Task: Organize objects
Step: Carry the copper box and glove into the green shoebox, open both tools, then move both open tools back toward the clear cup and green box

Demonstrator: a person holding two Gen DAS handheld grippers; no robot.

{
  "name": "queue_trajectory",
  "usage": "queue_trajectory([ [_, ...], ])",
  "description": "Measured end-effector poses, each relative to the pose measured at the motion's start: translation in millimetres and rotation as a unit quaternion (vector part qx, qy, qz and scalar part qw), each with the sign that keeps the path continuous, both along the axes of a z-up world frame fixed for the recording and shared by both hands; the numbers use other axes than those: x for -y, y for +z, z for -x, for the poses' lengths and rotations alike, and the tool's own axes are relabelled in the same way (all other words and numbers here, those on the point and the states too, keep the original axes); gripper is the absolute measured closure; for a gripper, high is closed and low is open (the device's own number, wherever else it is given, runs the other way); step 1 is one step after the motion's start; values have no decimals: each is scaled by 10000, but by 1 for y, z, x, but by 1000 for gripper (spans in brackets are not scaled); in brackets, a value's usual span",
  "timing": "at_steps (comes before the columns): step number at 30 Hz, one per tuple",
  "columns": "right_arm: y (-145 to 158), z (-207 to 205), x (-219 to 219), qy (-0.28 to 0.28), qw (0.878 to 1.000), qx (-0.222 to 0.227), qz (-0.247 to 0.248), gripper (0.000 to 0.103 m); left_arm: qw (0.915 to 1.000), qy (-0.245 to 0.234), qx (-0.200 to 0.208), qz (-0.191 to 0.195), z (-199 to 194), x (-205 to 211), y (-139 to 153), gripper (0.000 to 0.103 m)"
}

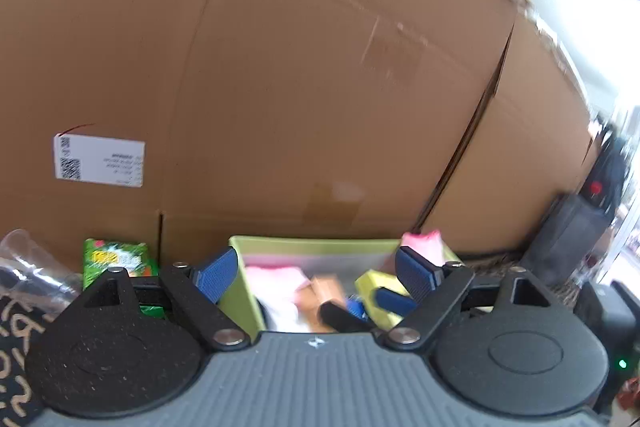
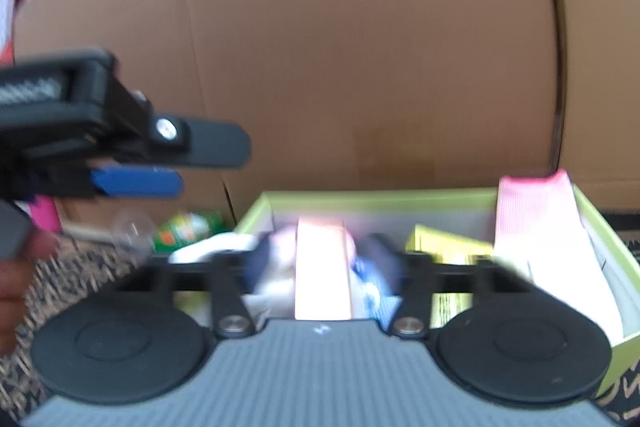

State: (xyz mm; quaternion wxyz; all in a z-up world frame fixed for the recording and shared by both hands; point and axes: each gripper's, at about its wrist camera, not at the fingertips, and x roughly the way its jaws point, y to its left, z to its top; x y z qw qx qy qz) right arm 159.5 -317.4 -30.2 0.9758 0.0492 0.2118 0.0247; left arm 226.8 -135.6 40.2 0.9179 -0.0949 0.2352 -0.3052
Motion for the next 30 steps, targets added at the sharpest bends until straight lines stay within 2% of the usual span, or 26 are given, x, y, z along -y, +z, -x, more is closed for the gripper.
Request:
queue_trajectory([
  [2,-4,7,-1,-24,9999,47,120,27,9997,-31,46,-253,6,0,-3,5],
  [5,-1,27,0,-100,9993,273,226,3,9989,137,87,-429,16,-5,-9,4],
  [6,1,35,-1,-113,9988,358,311,0,9989,196,63,-426,19,-9,-11,4],
  [9,6,55,-5,-65,9977,485,478,0,9981,442,-32,-427,29,-17,-13,4],
  [14,11,80,-5,-58,9985,465,269,0,9939,810,-47,-752,51,-28,-13,4],
  [22,11,108,-25,81,9992,385,116,0,9908,980,-67,-930,85,-45,-15,4],
  [26,10,117,-41,226,9990,343,201,0,9911,1047,-86,-814,101,-68,-21,4],
  [30,2,121,-68,599,9969,258,438,0,9880,1292,-409,-745,110,-105,-42,4],
])
